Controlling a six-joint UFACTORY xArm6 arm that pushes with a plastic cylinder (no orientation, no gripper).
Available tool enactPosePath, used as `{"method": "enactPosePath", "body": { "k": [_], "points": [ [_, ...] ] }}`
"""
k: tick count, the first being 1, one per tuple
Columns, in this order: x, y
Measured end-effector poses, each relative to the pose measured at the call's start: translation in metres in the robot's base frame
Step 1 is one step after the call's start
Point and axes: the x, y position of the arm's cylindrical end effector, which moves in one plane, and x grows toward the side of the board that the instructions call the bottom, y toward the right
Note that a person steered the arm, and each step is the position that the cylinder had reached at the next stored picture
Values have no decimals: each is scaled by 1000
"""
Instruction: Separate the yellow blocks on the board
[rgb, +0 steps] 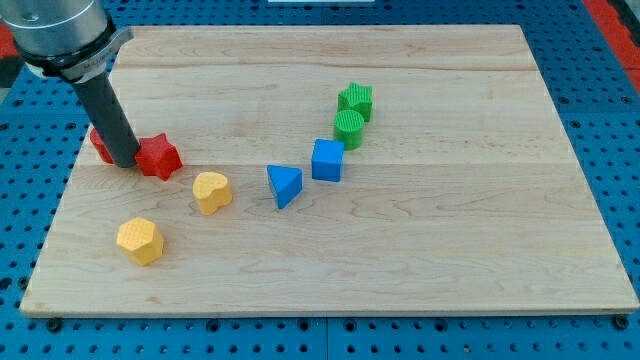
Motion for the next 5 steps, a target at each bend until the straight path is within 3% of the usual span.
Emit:
{"method": "enactPosePath", "body": {
  "k": [3, 4, 5],
  "points": [
    [9, -52],
    [-43, -50],
    [-79, -13]
  ]
}}
